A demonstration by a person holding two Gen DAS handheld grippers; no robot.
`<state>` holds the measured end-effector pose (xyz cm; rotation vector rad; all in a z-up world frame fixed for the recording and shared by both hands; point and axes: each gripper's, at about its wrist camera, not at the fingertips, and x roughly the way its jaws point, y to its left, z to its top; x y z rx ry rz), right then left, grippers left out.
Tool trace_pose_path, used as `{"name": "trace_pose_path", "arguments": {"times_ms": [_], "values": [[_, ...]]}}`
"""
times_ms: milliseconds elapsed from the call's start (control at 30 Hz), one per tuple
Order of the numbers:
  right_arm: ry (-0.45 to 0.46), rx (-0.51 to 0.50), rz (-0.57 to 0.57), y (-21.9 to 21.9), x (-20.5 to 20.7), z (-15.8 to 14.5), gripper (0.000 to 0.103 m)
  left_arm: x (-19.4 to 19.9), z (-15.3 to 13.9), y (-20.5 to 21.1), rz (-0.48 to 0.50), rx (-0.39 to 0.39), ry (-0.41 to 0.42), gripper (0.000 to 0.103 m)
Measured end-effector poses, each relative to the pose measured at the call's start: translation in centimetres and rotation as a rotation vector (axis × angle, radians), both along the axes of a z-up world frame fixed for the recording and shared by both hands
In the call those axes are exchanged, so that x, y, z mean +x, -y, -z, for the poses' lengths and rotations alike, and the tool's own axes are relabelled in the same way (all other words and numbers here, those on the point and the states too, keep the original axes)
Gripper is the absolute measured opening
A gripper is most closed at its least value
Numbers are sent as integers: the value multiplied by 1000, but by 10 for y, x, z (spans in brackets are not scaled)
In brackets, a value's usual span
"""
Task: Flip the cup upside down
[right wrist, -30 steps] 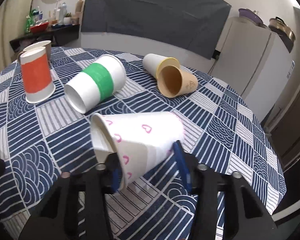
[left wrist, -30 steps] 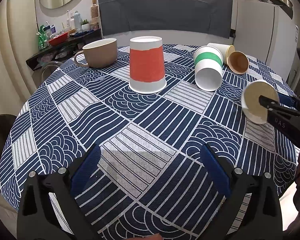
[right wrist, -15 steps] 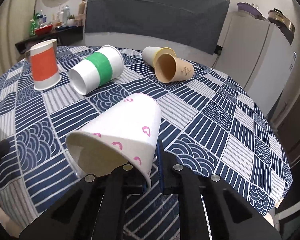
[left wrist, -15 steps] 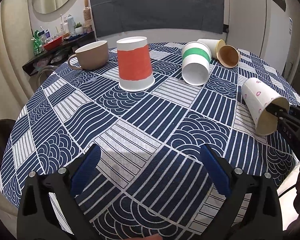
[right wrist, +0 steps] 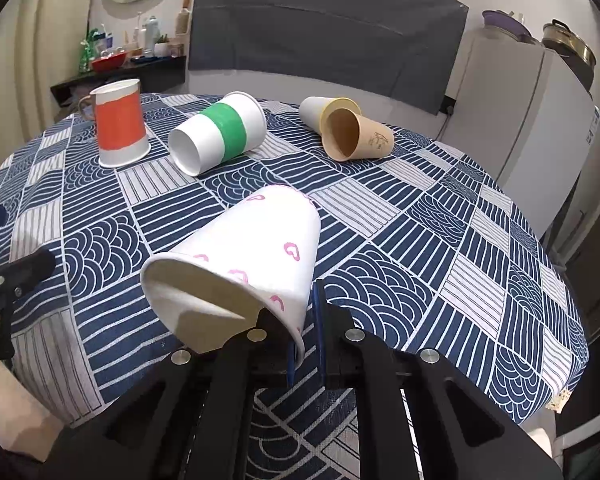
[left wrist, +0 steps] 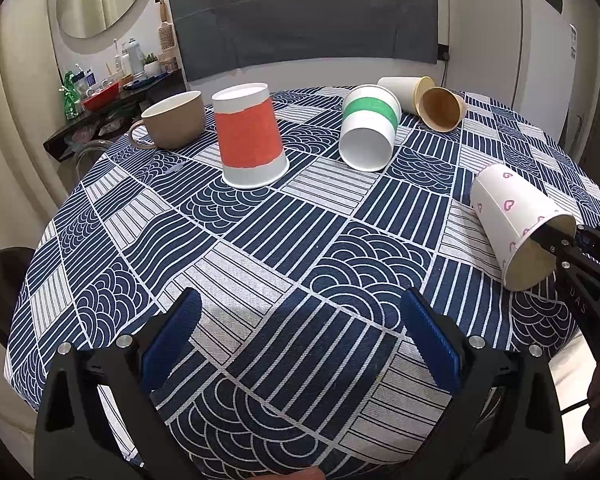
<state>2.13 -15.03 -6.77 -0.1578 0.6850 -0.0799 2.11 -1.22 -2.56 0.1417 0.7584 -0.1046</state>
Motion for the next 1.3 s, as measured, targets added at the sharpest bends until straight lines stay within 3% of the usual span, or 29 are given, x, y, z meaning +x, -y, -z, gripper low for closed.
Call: {"name": "trace_pose_path", "arguments": {"times_ms": [67, 133, 167, 267, 367, 400, 667, 900, 1167, 1300], "values": [[1, 21, -11, 2, -1, -2, 14, -1, -1, 2, 0, 3, 2, 97], [0, 25, -13, 3, -2, -2, 36, -1, -1, 3, -2, 0, -2, 97], [6, 20, -13, 3, -3, -3, 52, -1, -1, 4, -4, 2, -5, 97], [18, 8, -28, 1, -6, -6, 59, 0, -1, 5, -14, 13, -10, 97], [17, 10, -33, 0, -8, -7, 84, -1, -3, 6, -6, 1, -13, 97], [20, 11, -36, 0, -9, -7, 87, -1, -4, 6, -3, 0, -13, 97], [20, 39, -58, 5, -20, -11, 92, 7, -2, 7, -1, -37, -52, 97], [33, 169, -87, 29, -37, -24, 94, 21, -23, 12, 25, -74, -83, 97], [79, 227, 0, 69, -41, -35, 95, 58, -39, 41, 82, -89, -187, 97], [63, 277, 37, 92, -35, -30, 95, 73, -38, 62, 92, -47, -244, 97]]}}
